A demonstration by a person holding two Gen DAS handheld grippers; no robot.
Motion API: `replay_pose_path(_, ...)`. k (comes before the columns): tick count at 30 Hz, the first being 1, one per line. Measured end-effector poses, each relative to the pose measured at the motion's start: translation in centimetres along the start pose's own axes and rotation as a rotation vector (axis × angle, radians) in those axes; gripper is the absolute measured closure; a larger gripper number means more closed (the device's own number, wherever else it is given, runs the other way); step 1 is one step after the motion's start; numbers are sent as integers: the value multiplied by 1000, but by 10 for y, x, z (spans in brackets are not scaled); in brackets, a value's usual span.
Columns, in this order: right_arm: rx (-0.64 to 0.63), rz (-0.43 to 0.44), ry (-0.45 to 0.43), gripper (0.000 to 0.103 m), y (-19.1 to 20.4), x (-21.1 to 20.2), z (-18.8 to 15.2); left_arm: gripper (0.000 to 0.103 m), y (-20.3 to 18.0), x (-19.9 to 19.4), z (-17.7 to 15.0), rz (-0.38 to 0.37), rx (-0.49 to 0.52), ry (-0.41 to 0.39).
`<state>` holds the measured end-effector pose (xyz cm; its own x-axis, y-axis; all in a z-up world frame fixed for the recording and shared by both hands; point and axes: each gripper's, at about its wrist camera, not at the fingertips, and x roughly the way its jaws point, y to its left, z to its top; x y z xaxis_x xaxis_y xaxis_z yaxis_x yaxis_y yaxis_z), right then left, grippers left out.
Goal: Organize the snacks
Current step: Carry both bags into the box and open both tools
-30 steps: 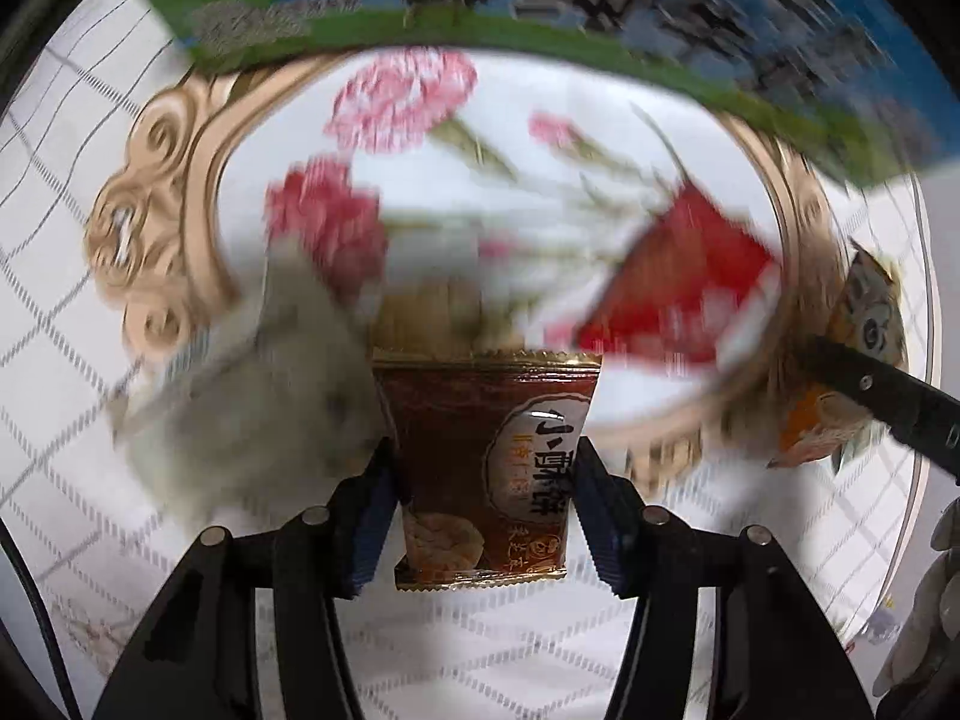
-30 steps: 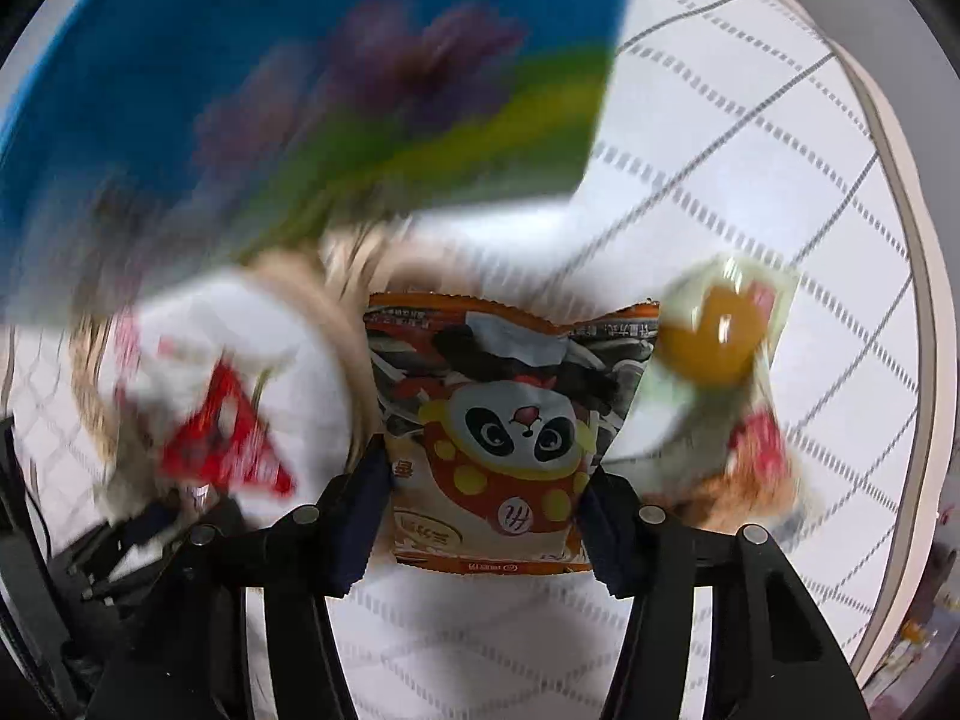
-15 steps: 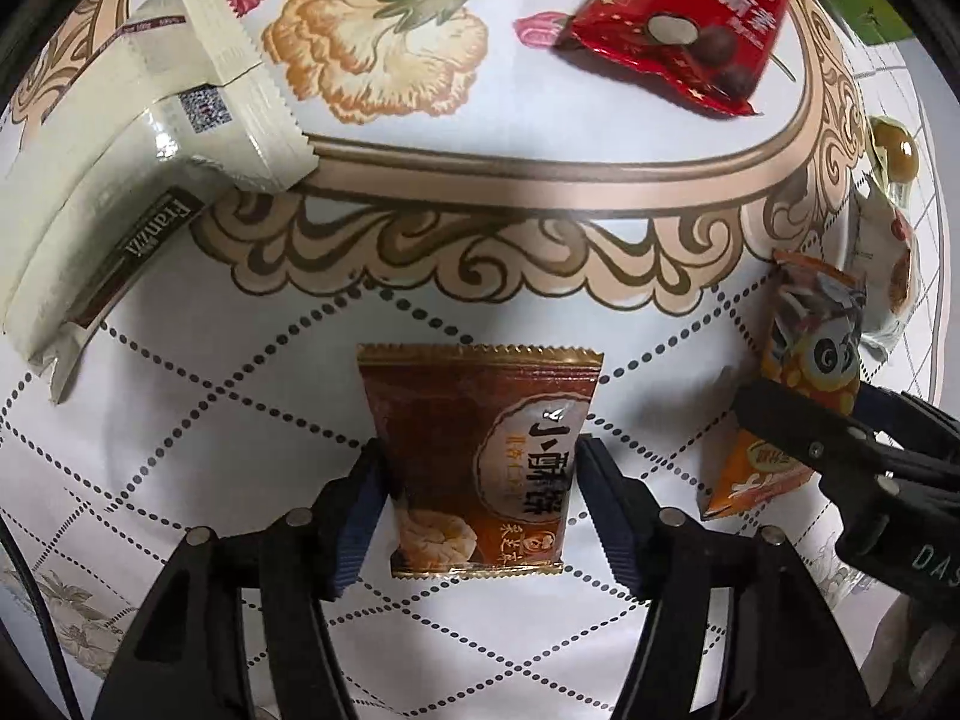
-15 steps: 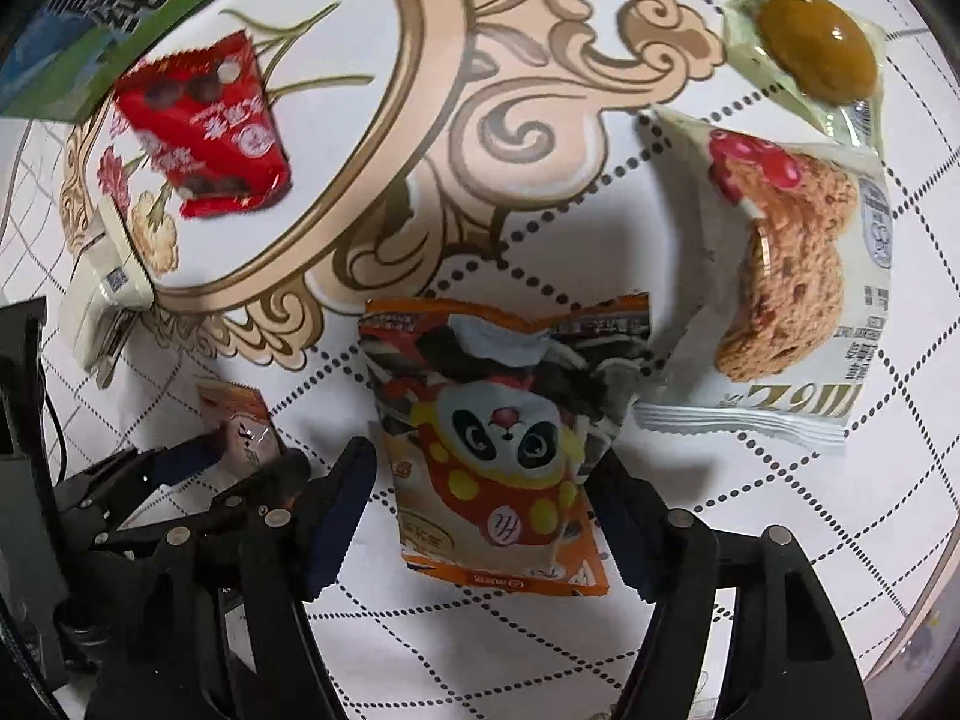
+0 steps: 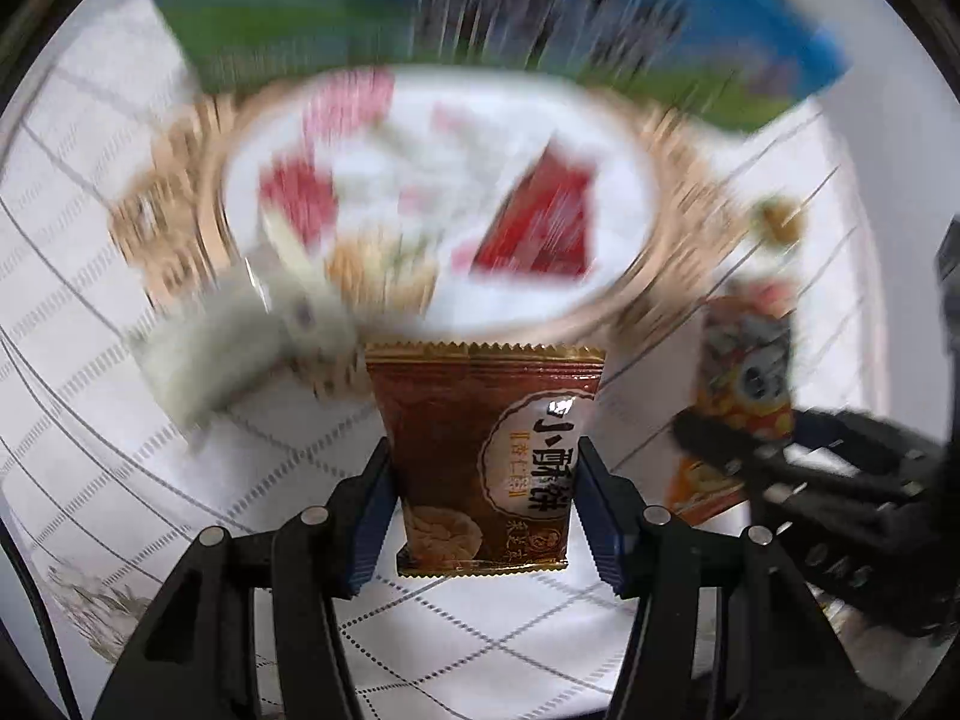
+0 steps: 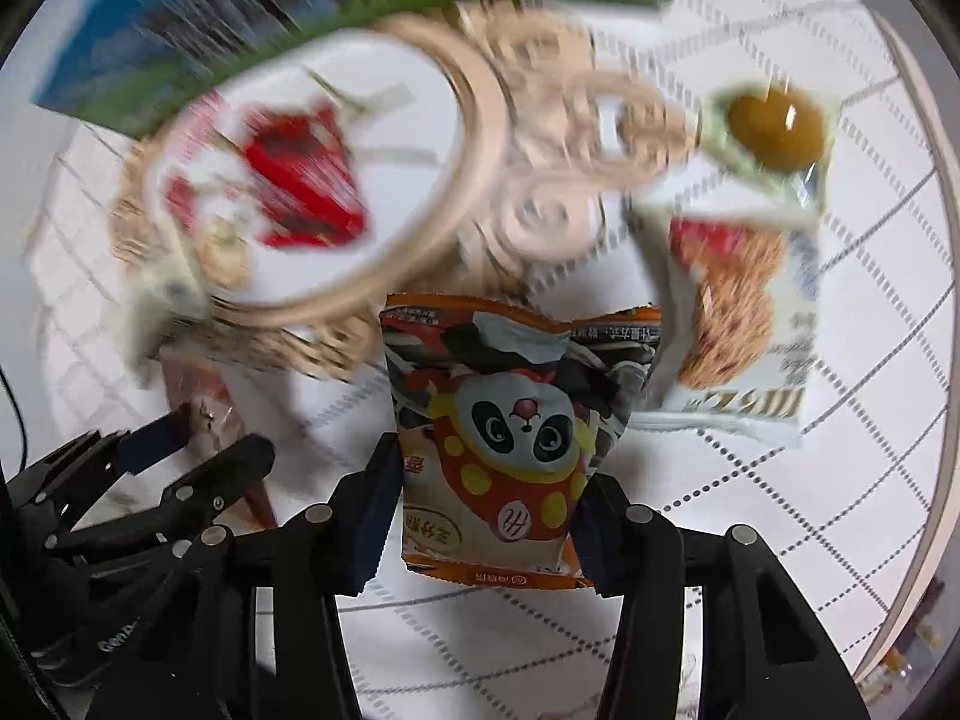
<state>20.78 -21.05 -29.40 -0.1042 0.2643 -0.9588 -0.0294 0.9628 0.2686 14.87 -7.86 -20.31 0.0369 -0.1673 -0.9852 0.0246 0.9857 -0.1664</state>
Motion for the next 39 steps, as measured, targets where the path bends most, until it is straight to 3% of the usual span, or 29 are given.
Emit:
replay_pose_path(6,-21,113,-154,50,17,-91,23,49,-12,-97,61,-63,11,-164)
replay_pose_path(11,-51,115,-313,50,32,-174,74,49,5,-152,136,18,24,-250)
replay_pose_path(15,-62,50,-373,50,33,-198,121,49,31,-145,177,111,21,-237)
replay_pose_path(21,-31,-38,-330,50,25,-175,175,49,66,-90,226,222,14,-96)
replay_pose_path(26,17,-65,-242,50,8,-137,215,49,79,-59,237,286,4,-23)
replay_pose_path(30,39,-52,-178,47,0,-108,236,47,90,-46,246,286,-15,18)
replay_pose_path(32,42,-43,-139,28,-1,-96,241,43,99,-41,248,228,-60,41)
replay_pose_path(33,43,-47,-116,12,-1,-89,244,34,101,-40,248,197,-72,47)
replay_pose_path(35,42,-51,-106,11,-1,-82,246,26,102,-37,248,156,-76,59)
replay_pose_path(39,39,-60,-95,11,1,-76,246,25,98,-34,244,183,-52,39)
